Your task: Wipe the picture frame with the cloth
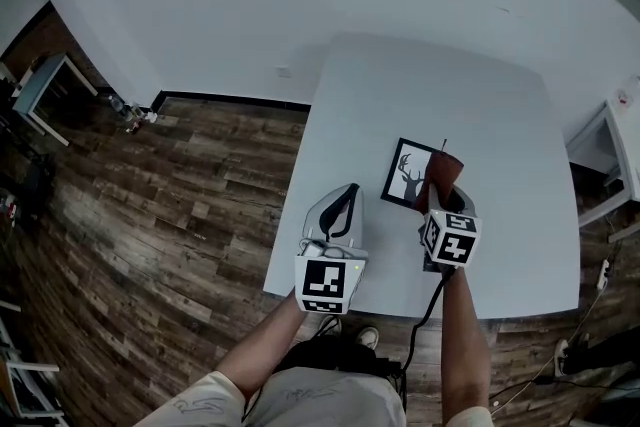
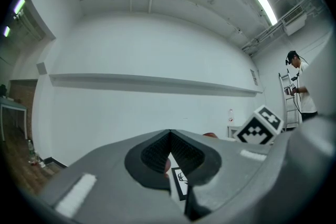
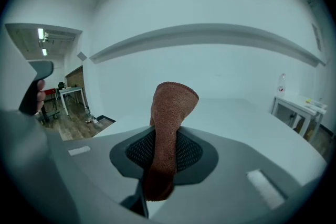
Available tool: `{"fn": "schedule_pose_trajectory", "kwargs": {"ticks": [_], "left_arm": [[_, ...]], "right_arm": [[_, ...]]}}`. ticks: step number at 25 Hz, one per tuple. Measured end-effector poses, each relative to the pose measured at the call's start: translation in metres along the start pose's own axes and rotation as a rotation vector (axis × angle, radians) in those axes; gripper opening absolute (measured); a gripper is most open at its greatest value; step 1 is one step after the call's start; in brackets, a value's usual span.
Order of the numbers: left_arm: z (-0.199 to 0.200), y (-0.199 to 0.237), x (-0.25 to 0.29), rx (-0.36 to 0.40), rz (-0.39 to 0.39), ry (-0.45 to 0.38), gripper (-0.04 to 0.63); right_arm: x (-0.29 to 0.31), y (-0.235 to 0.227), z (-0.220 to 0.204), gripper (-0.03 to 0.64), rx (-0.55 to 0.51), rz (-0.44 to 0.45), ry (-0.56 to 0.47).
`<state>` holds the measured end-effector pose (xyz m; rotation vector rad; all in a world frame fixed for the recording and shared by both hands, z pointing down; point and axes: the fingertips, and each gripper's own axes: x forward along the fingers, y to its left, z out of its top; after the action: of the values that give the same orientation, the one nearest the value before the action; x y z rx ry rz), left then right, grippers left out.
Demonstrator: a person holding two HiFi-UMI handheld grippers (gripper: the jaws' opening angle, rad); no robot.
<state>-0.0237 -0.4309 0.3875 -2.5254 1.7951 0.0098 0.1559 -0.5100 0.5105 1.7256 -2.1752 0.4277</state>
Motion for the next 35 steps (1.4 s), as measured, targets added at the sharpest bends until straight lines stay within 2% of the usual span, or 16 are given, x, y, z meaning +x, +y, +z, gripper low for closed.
{"fn": "schedule_pose_trajectory", "kwargs": {"ticks": [4, 6, 10, 13, 18, 22, 26, 31, 35], "left_arm": [[-0.003, 0.003, 0.015, 0.017, -0.002, 0.006, 0.000], [-0.002, 0.006, 0.020, 0.007, 0.003, 0.001, 0.000], [-0.007, 0.010, 0.022, 0.007, 0.010, 0.000, 0.000], [-0.017, 0.016, 0.022, 0.008, 0.018, 0.017, 0.000], [-0.034, 0.021, 0.022, 0.010, 0.021, 0.059, 0.000], [-0.039, 0.021, 0.024, 0.006, 0.023, 0.061, 0.000], [-0.035, 0.020, 0.031, -0.004, 0.021, 0.041, 0.000], [-0.038, 0.008, 0.033, -0.038, 0.006, 0.077, 0.000], [-0.039, 0.000, 0.034, -0.015, -0.010, 0.047, 0.000]], "right_arm": [[0.066, 0.002, -0.011, 0.107, 0.093, 0.054, 0.201], [0.094, 0.005, -0.020, 0.107, 0.121, 0.046, 0.293], [0.137, 0.007, -0.049, 0.107, 0.115, 0.004, 0.468], [0.160, 0.014, -0.062, 0.107, 0.098, 0.000, 0.539], [0.183, 0.029, -0.067, 0.106, 0.013, 0.022, 0.579], [0.191, 0.020, -0.075, 0.106, -0.022, 0.004, 0.597], [0.187, -0.008, -0.079, 0.106, -0.014, -0.032, 0.609], [0.164, -0.072, -0.087, 0.107, -0.030, -0.141, 0.632], [0.151, -0.095, -0.094, 0.109, 0.007, -0.176, 0.644]]}}
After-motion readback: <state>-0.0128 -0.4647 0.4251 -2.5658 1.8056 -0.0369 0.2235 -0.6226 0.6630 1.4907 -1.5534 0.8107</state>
